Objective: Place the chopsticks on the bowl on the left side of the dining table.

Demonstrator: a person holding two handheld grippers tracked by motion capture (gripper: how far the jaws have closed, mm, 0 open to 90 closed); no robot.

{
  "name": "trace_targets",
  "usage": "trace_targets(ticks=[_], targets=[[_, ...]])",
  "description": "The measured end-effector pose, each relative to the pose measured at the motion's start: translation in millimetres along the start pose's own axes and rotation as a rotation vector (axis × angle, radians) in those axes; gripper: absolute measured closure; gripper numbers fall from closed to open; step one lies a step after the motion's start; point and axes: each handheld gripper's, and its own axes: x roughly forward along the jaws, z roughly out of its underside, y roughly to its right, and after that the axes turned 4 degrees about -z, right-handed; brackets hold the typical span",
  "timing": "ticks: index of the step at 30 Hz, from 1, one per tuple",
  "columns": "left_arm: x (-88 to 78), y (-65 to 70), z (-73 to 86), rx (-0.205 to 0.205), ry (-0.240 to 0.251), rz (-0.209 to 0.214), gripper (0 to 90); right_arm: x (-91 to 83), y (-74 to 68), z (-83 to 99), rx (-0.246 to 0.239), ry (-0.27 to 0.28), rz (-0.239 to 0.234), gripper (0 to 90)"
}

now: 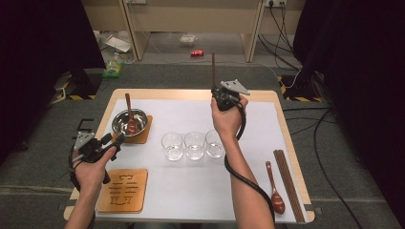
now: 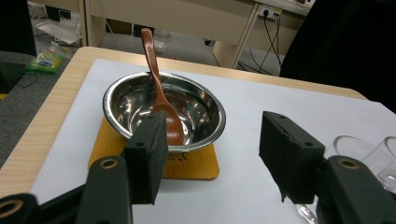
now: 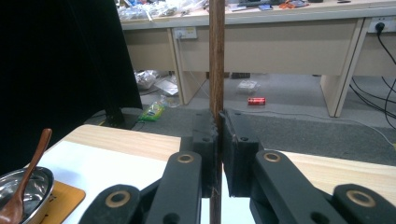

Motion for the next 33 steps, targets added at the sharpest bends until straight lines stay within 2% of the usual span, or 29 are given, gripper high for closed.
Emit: trace_targets(ticks=[33], targets=[[-0.7, -0.9, -0.8, -0.009, 0.003, 0.002, 41.4, 13.5, -23.0, 0.6, -0.010, -0.003, -0.040, 84.7]])
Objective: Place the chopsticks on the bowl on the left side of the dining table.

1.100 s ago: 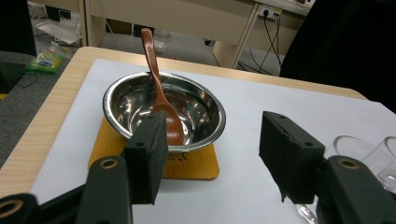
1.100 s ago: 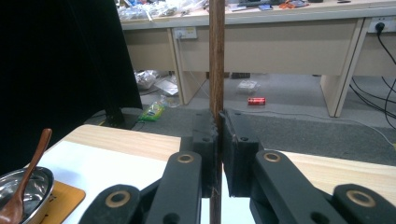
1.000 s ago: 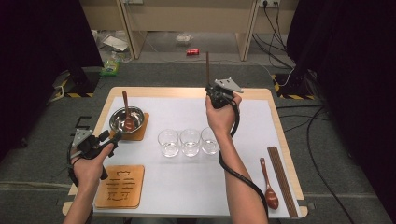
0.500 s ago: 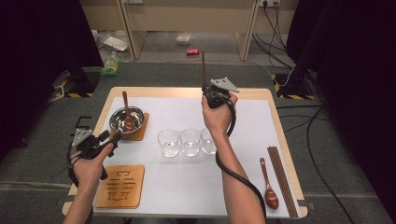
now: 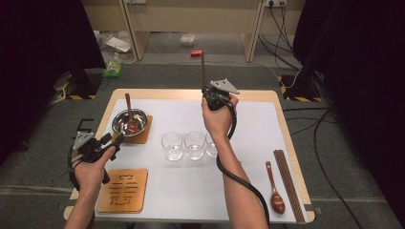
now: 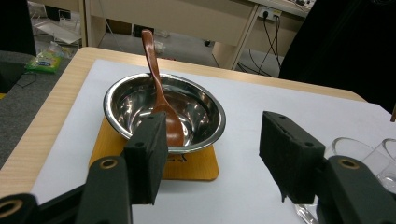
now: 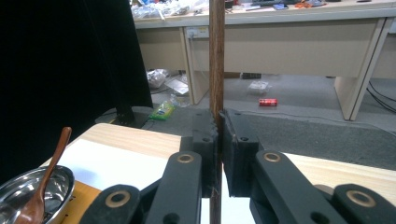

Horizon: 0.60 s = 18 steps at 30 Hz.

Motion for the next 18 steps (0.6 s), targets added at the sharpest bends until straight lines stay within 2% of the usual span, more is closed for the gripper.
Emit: trace_targets(ticks=[18], targets=[[-0.6, 0.0, -0.7, 0.000, 0.000, 0.002, 41.4, 6.2, -11.0, 1.7, -0.005, -0.002, -0.019, 84.6]])
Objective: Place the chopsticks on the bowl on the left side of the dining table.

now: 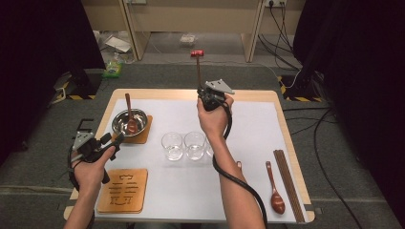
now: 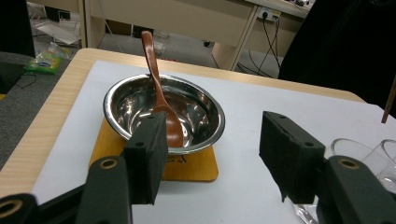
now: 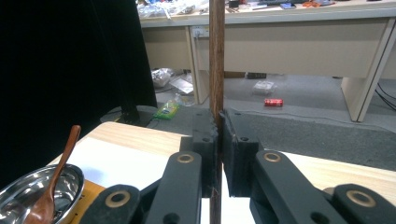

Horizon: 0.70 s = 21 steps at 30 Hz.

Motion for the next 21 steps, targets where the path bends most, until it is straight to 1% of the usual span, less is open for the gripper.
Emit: trace_targets(ticks=[12, 16, 18, 21], targets=[[-0.2, -0.9, -0.1, 0.001, 0.000, -0.001, 41.4, 3.8, -5.7, 1.4, 0.000, 0.002, -0.012, 84.6], [0.1, -0.5, 0.0, 0.000, -0.001, 0.000, 41.4, 4.3, -8.4, 2.6, 0.008, 0.000, -0.016, 84.6], [0.7, -0.1, 0.2, 0.003, -0.002, 0.000, 41.5, 4.6, -8.3, 3.4, 0.001, 0.000, -0.017, 84.6], [2.0, 1.3, 0.6, 0.007, -0.004, 0.004, 41.5, 4.7, -9.2, 5.1, 0.003, -0.002, -0.022, 84.6]])
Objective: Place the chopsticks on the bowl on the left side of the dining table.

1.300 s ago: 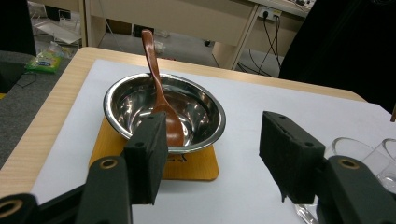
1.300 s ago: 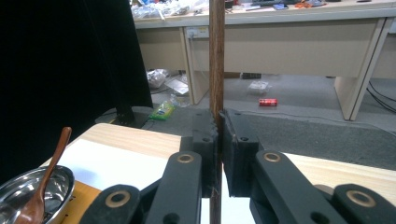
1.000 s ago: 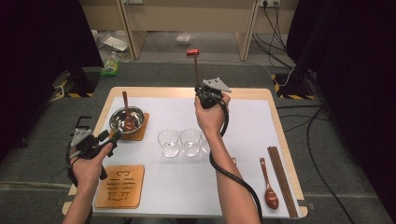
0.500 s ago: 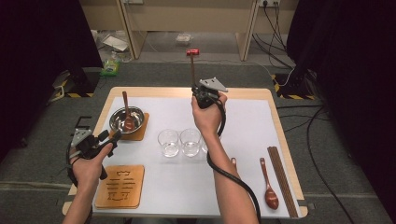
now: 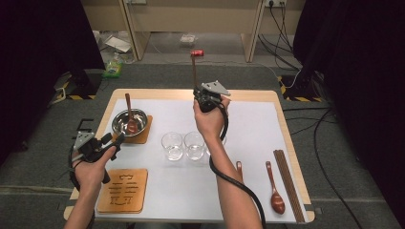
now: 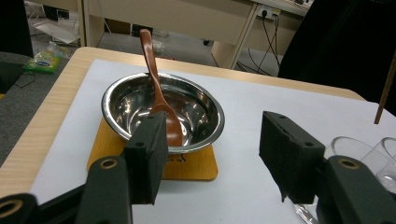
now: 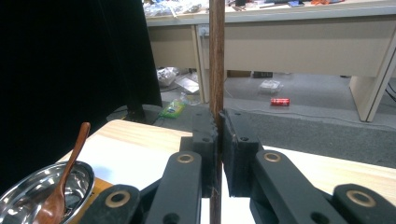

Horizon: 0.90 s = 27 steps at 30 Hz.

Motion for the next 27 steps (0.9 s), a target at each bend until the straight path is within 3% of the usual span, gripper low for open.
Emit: trace_targets(ticks=[5, 12, 17, 20, 27], targets=[[3.5, 4.9, -2.4, 0.018, -0.002, 0.010, 41.8, -0.5, 0.3, 3.4, -0.003, -0.007, -0.003, 84.6], [18.4, 23.0, -19.6, 0.045, -0.009, 0.063, 41.5, -0.7, -2.1, 2.0, -0.013, -0.004, -0.014, 84.6], [38.3, 39.5, -41.3, 0.071, -0.030, 0.105, 41.8, 0.8, -4.7, 3.6, -0.008, -0.007, -0.021, 84.6], [51.1, 52.4, -57.1, 0.092, -0.026, 0.145, 41.9, 1.8, -5.6, 3.9, -0.014, -0.010, -0.023, 84.6], [75.3, 81.1, -88.2, 0.130, -0.019, 0.192, 42.2, 1.7, -6.8, 4.1, -0.016, -0.011, -0.029, 84.6]])
